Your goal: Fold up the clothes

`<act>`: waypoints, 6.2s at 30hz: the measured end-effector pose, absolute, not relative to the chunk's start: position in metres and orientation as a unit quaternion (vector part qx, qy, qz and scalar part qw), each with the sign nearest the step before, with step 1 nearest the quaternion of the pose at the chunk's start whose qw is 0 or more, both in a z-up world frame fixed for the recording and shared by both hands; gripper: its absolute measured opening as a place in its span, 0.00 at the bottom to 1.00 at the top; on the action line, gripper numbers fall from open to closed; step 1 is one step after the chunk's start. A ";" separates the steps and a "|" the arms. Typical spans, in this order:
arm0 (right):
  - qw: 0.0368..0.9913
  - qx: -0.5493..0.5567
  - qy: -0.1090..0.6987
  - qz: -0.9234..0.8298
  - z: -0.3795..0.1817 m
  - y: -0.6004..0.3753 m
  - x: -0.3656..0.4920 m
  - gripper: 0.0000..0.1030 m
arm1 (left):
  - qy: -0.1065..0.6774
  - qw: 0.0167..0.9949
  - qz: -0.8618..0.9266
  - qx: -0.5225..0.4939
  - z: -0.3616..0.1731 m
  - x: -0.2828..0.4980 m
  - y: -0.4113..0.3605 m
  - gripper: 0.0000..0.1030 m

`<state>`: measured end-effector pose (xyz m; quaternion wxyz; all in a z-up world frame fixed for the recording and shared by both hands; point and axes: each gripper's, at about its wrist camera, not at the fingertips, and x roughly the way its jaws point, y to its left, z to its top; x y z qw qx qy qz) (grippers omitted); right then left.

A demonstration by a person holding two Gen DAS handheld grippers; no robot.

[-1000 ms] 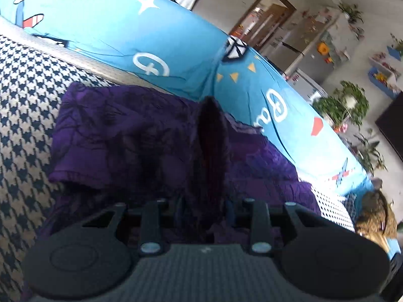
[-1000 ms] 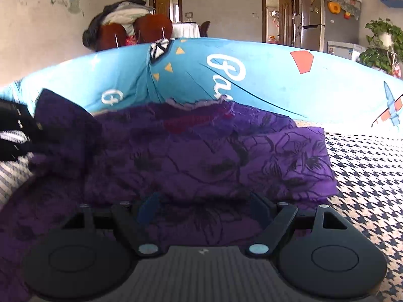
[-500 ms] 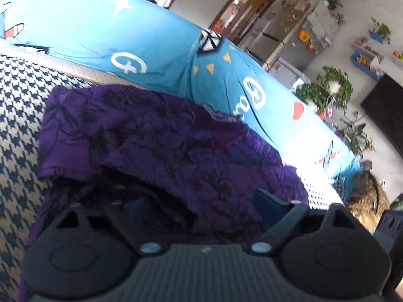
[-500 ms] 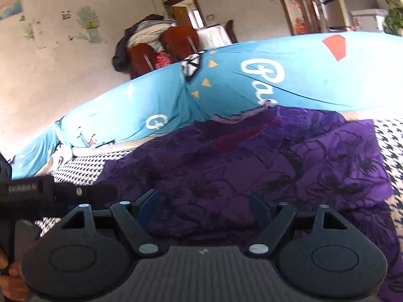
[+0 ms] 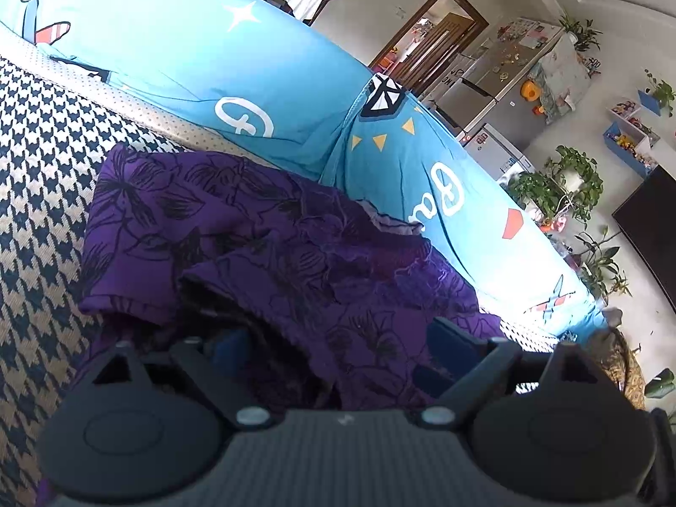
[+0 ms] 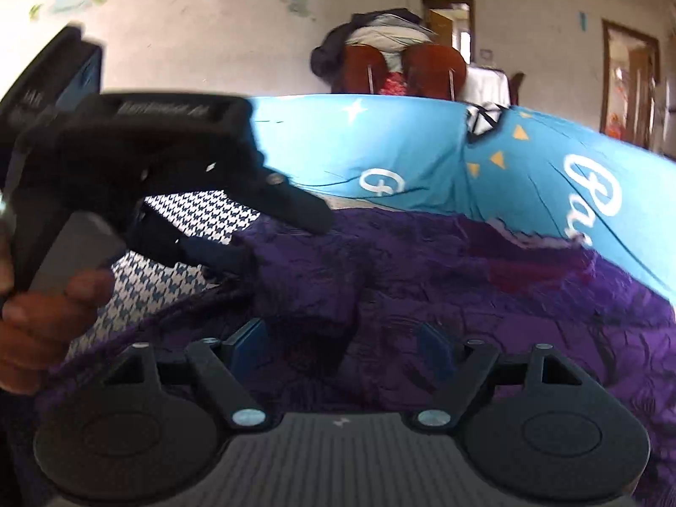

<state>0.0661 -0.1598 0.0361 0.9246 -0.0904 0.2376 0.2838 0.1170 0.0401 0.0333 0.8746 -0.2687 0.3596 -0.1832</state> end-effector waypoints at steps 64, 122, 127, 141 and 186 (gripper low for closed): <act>0.956 0.113 0.268 -0.047 0.065 -0.334 0.123 0.51 | 0.396 0.899 -0.049 -0.179 0.004 0.136 0.017 1.00; 0.902 0.099 0.418 -0.043 0.017 -0.282 0.073 1.00 | 0.431 0.902 0.015 -0.014 -0.009 0.102 -0.039 1.00; 0.900 0.052 0.428 -0.068 0.008 -0.274 0.067 1.00 | 0.440 0.898 0.007 -0.002 -0.015 0.090 -0.050 1.00; 0.928 0.001 0.365 -0.068 -0.008 -0.261 0.049 1.00 | 0.421 0.907 0.002 0.019 -0.026 0.072 -0.055 1.00; 0.934 -0.014 0.351 -0.066 -0.008 -0.253 -0.007 1.00 | 0.421 0.907 -0.001 0.021 -0.022 0.012 -0.045 1.00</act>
